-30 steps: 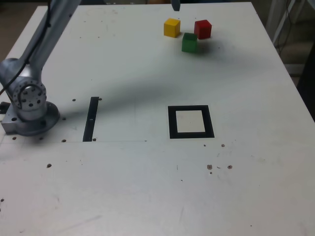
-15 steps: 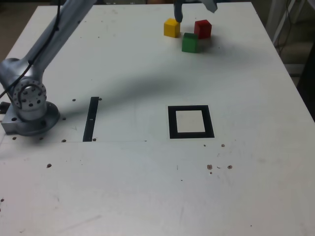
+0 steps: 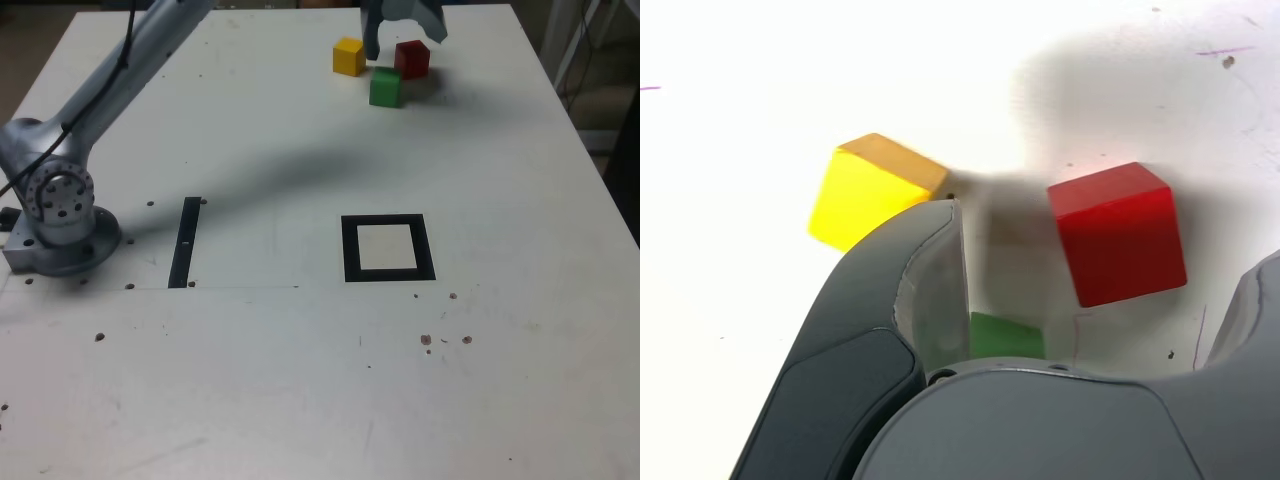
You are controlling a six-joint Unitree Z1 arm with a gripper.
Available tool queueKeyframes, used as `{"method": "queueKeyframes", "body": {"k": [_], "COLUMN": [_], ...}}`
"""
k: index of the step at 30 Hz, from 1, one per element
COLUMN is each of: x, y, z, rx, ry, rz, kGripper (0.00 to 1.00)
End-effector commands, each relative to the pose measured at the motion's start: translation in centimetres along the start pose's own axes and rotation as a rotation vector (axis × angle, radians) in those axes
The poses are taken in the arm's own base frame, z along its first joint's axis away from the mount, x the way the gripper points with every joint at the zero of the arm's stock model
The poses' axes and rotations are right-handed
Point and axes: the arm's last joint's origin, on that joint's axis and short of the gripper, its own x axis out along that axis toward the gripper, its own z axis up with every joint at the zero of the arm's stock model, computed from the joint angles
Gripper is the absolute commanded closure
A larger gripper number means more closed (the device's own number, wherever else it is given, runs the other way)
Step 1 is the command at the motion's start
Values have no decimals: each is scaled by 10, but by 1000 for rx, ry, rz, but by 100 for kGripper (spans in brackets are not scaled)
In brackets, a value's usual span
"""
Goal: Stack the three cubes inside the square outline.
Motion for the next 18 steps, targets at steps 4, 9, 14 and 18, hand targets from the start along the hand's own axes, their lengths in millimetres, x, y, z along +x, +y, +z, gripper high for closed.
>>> {"method": "queueKeyframes", "body": {"k": [4, 9, 14, 18], "x": [5, 12, 17, 20], "y": [-1, -1, -2, -3], "z": [6, 8, 9, 9], "rx": [11, 17, 22, 26], "ry": [-12, -1, 12, 18], "rz": [7, -1, -11, -21], "kGripper": [5, 5, 7, 10]}}
